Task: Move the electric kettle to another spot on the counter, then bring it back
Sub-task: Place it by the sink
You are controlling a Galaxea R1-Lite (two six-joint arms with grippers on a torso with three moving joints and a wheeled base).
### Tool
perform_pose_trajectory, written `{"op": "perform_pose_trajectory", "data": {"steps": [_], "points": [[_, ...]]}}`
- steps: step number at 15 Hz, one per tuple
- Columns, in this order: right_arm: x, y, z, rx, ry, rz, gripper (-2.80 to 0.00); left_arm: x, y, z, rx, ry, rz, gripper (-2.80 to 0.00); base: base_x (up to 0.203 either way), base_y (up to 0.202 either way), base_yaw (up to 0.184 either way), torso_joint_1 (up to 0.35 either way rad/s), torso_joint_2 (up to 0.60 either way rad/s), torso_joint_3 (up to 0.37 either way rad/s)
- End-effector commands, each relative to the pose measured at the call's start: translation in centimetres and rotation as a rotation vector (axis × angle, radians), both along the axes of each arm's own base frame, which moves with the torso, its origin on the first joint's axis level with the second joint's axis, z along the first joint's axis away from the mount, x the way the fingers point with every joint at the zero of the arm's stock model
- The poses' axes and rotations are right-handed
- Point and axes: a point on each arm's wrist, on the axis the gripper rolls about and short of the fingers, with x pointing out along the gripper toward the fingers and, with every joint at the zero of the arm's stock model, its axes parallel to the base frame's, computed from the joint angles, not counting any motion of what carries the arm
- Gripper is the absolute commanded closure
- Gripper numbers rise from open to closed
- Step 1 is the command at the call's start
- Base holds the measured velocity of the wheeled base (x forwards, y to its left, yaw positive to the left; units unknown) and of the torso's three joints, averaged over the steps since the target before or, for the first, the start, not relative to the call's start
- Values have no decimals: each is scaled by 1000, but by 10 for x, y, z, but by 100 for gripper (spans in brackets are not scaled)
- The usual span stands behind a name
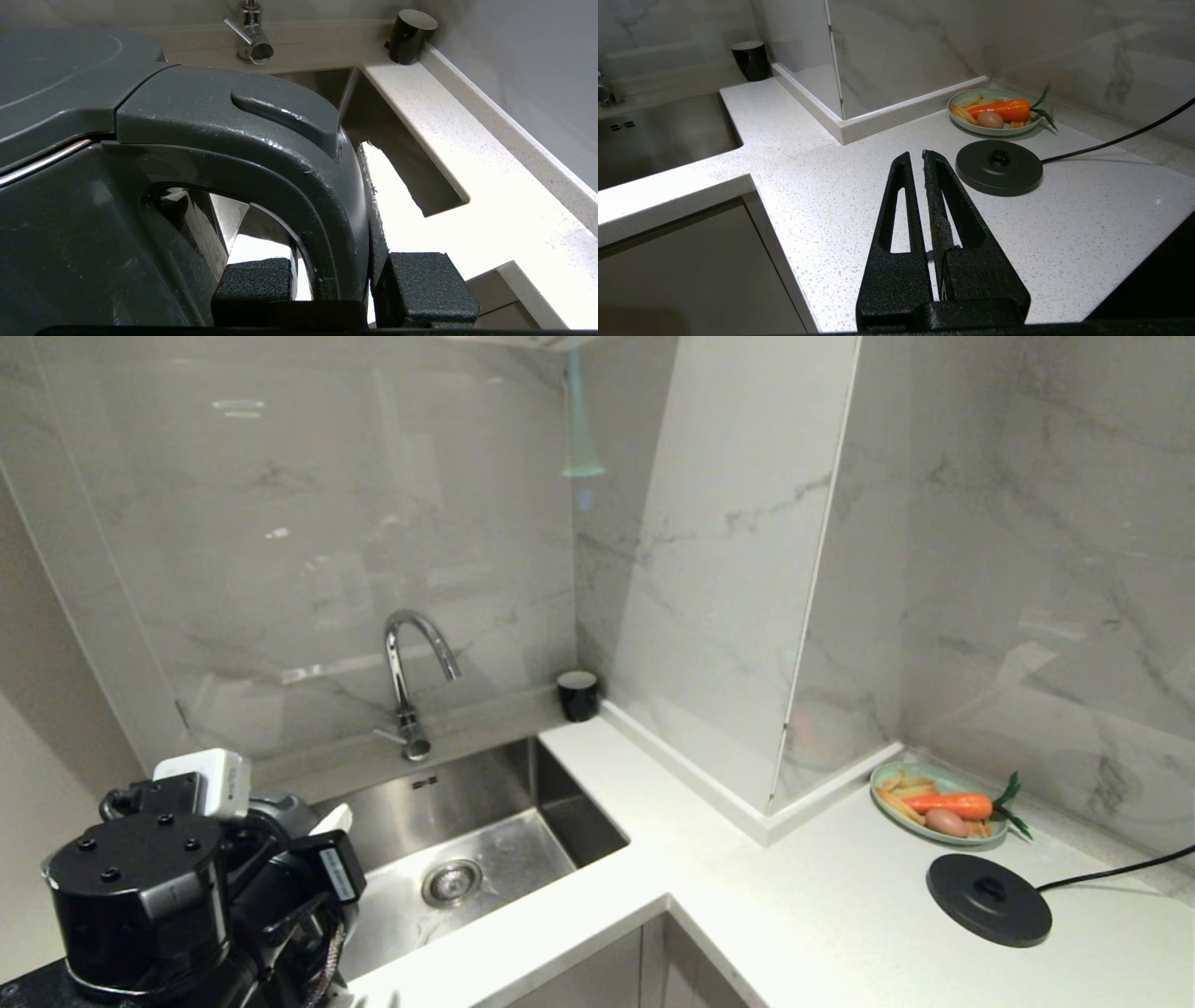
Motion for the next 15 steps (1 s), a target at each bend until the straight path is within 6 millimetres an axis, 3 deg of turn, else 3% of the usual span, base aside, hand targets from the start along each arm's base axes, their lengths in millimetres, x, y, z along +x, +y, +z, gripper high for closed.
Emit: {"op": "perform_pose_trajectory", "data": {"steps": [1,4,7,15], "points": [[0,0,0,0,2,0,0,4,2,-2,2,4,24,0,0,0,0,0,0,0],[0,0,0,0,2,0,0,18,15,-8,19,32,111,0,0,0,0,0,0,0],[0,0,0,0,0,0,0,46,32,-8,28,33,225,0,0,0,0,0,0,0],[0,0,0,0,2,0,0,105,36,3,85,-11,279,0,0,0,0,0,0,0]]}}
